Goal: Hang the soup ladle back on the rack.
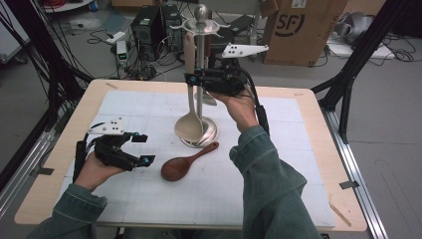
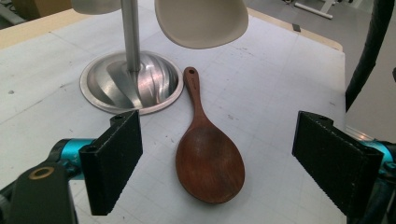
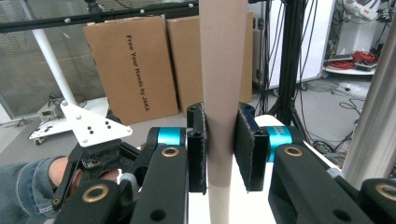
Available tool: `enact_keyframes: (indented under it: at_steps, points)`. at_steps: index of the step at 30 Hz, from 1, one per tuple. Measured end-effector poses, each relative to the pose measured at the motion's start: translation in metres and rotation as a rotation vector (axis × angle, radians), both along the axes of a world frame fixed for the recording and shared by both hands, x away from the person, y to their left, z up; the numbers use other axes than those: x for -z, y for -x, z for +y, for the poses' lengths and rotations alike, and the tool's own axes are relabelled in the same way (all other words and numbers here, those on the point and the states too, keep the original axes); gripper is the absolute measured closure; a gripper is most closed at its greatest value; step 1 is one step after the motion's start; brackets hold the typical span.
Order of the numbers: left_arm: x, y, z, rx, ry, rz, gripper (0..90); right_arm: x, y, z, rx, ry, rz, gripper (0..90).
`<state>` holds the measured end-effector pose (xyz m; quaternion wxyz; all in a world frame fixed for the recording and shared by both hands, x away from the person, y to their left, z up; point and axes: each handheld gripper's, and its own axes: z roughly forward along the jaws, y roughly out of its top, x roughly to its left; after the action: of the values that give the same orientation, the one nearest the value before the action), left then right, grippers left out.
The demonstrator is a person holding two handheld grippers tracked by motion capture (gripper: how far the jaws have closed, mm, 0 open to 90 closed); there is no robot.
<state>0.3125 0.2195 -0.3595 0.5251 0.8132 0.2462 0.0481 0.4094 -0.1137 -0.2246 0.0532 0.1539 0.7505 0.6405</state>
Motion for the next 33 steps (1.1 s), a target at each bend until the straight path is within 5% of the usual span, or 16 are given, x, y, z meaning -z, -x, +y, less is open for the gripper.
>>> enact_keyframes:
  at_steps: [33]
  points:
    - [0.0001, -0.0004, 0.0005, -0.003, -0.001, 0.000, 16.6, 0.0044, -0.0094, -0.0055, 0.056, -0.006, 0.021, 75.2]
